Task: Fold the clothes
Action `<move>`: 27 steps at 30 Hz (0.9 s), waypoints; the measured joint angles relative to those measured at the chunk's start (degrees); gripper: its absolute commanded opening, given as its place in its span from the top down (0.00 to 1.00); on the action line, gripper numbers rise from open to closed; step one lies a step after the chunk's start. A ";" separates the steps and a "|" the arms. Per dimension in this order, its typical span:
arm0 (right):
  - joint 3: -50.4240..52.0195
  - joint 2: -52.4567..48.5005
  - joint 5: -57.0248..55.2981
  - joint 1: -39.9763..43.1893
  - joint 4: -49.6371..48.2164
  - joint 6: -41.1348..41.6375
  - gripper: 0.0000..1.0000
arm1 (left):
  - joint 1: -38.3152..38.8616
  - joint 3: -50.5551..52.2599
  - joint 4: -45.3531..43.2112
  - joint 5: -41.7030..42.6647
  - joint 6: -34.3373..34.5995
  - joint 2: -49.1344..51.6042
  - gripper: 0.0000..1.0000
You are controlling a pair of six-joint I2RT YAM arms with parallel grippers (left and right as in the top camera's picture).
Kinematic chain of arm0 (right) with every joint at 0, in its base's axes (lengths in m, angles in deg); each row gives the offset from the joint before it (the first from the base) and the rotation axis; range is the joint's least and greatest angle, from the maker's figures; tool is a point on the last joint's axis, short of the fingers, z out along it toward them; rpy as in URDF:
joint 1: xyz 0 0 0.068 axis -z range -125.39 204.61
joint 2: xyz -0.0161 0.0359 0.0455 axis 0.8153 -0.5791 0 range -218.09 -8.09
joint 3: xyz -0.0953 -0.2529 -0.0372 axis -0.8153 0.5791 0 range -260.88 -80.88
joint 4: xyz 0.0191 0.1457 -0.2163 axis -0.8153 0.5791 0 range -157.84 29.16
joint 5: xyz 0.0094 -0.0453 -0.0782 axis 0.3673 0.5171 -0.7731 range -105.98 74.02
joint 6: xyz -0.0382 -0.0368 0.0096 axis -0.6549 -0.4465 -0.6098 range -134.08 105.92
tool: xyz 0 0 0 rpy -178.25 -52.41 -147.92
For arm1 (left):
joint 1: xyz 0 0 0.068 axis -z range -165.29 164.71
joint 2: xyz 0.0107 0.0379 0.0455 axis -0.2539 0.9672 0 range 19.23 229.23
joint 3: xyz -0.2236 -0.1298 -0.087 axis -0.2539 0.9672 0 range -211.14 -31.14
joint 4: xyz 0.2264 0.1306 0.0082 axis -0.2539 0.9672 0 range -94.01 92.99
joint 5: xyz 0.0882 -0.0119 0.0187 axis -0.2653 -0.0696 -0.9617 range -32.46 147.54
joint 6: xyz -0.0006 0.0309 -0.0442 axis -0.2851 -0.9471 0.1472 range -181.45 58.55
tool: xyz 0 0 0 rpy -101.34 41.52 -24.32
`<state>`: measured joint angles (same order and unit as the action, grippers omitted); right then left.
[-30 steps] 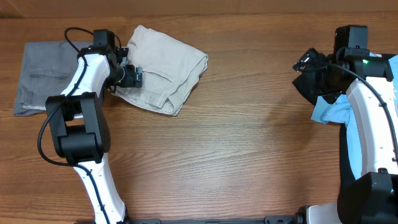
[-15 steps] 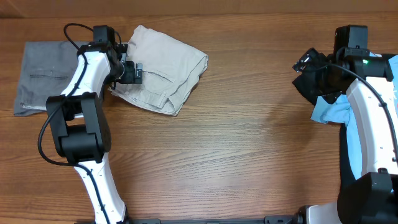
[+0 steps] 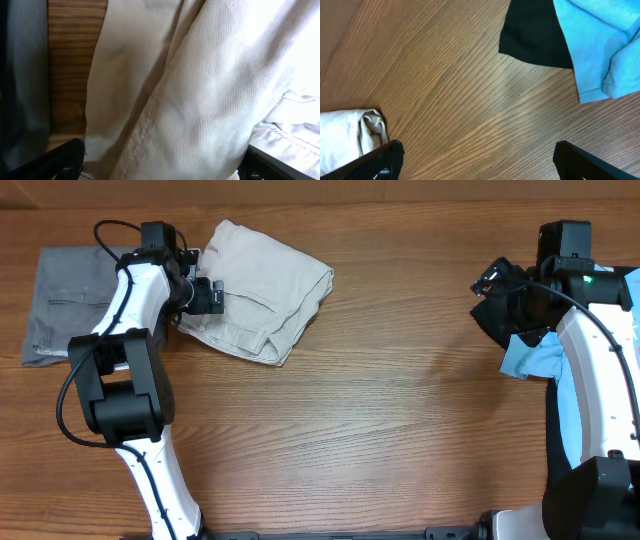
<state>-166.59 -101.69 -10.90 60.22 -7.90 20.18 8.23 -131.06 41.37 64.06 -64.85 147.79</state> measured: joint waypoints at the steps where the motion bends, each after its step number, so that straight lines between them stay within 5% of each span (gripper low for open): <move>1: 0.00 0.00 0.00 0.00 0.00 -0.02 0.00 | 0.00 0.00 0.02 0.04 0.00 0.00 0.02; 9: 0.00 0.00 0.02 -0.02 0.02 0.00 0.00 | 0.00 0.02 0.22 0.17 0.00 0.00 0.04; 15: 0.00 0.00 0.00 -0.02 0.04 0.00 0.00 | 0.02 0.35 0.50 1.88 -0.09 0.00 0.37; 17: 0.00 0.00 0.00 0.00 0.02 0.00 0.00 | 0.00 0.35 0.70 2.27 -0.39 0.00 0.33; 22: 0.00 0.00 0.00 0.00 0.04 0.02 0.00 | -0.02 0.48 0.87 1.95 -0.79 0.00 0.05; 27: 0.00 0.00 0.00 0.00 0.02 0.02 0.00 | -0.04 -0.39 3.63 1.79 -0.63 0.04 0.05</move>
<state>-166.59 -101.69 -10.90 60.22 -7.88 20.21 8.18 -131.45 45.00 65.85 -65.48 147.83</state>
